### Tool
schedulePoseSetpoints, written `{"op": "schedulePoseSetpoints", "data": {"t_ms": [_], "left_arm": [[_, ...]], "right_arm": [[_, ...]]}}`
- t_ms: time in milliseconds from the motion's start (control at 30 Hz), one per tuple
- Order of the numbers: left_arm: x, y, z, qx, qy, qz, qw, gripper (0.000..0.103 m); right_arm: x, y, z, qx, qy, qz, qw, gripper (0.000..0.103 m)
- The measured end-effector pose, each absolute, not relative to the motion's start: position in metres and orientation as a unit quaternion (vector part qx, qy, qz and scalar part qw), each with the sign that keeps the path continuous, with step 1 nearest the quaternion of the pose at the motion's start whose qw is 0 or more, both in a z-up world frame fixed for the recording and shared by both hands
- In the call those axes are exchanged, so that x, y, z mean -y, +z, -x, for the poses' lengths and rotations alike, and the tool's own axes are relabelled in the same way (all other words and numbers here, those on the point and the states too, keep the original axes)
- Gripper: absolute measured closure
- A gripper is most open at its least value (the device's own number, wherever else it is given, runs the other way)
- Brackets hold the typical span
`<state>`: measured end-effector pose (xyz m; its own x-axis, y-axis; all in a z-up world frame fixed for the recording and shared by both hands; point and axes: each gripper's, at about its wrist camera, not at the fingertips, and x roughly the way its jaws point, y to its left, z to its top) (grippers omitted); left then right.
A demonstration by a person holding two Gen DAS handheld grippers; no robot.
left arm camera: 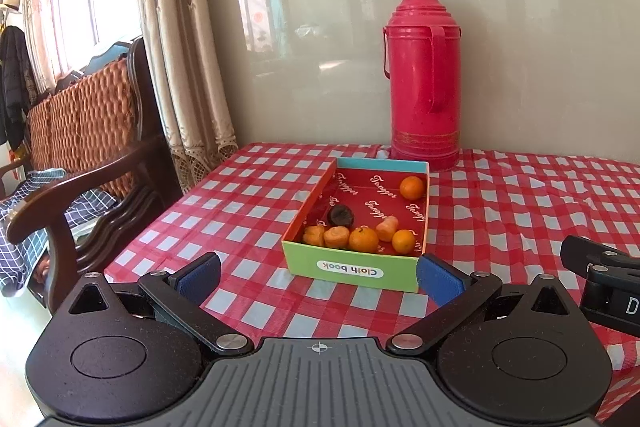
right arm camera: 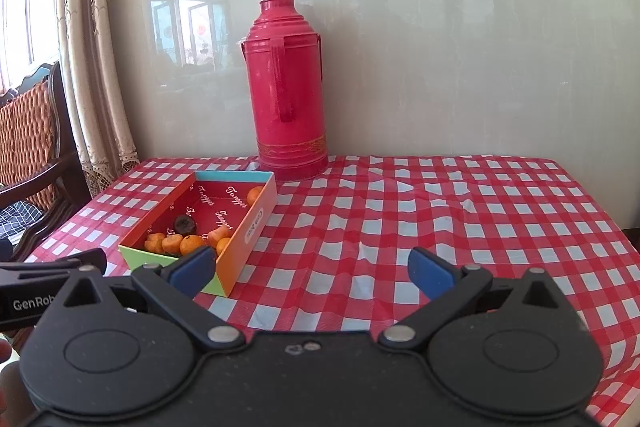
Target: Organize fruits
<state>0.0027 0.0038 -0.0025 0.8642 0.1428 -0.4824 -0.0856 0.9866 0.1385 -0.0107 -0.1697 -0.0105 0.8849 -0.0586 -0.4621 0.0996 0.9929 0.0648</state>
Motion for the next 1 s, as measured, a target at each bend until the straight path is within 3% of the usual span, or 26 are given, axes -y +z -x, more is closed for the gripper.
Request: {"op": "schedulePoseSetpoints", "data": {"t_ms": [1000], "left_arm": [[-0.0056, -0.0059, -0.0087, -0.260, 0.056, -0.050, 0.963, 0.000]], "right_arm": [[0.1620, -0.0125, 0.0056, -0.240, -0.023, -0.038, 0.970, 0.006]]}}
